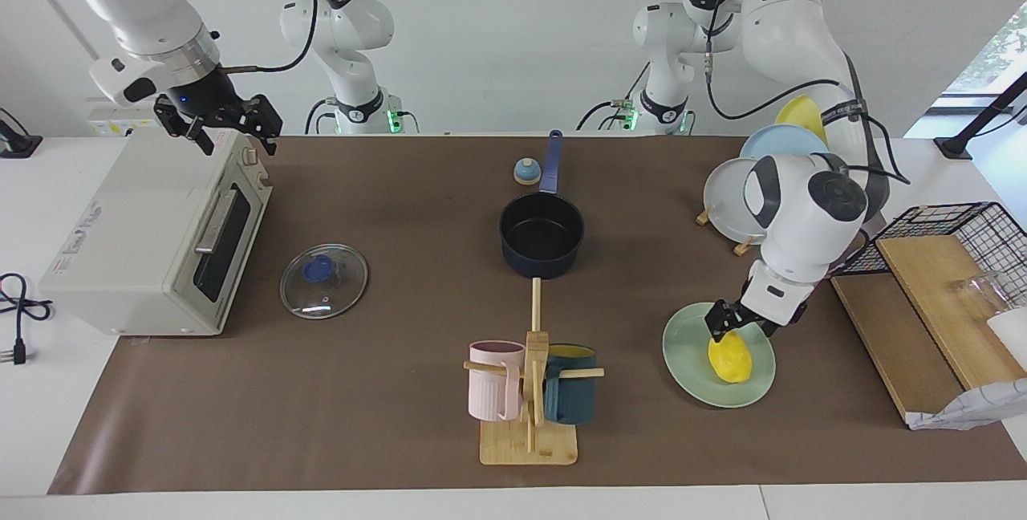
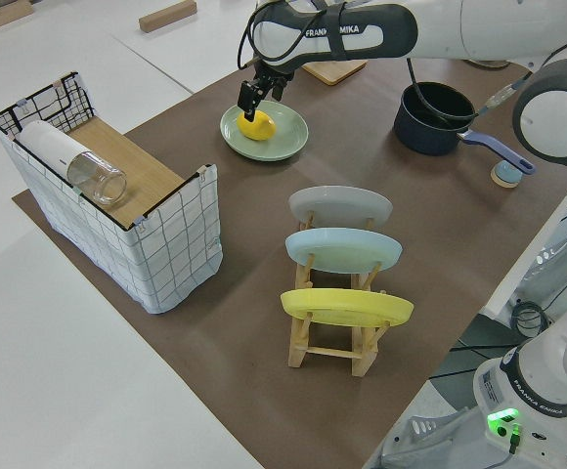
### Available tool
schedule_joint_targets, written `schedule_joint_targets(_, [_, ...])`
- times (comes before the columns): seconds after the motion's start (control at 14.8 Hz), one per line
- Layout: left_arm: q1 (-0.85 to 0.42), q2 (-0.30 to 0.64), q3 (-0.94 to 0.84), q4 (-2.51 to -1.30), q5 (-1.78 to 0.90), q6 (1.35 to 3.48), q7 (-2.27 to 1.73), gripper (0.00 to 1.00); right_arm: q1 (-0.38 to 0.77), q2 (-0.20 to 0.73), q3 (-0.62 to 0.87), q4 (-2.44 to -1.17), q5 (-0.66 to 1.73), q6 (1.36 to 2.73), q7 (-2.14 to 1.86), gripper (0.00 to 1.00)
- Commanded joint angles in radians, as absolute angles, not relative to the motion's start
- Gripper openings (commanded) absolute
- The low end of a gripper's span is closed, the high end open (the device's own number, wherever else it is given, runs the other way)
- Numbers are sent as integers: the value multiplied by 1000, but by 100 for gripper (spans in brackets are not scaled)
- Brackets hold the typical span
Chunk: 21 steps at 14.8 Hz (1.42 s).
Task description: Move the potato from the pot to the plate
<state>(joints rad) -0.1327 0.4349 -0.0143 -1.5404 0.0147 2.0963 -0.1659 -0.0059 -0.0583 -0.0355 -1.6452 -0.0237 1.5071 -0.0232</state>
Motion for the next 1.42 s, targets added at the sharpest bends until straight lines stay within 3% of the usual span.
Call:
schedule_joint_targets(0.0, [-123,286,-17,-1562,22,1952,-172,100,-18,-66,-28,-1651,-11,1497,-11,100])
schedule_joint_targets(0.54, [-100,-18,-17,-1574,14,1623,-158,100,-20,-66,-28,-1651,-11,1497,-11,100])
schedule_joint_targets(0.88, [-104,-78,-18,-1661,12,1609,-131,100,-20,-66,-28,-1651,-11,1497,-11,100])
schedule_joint_targets(1.35, [-101,-80,-15,-1643,-6,1494,-40,100,-20,-66,-28,-1651,-11,1497,-11,100])
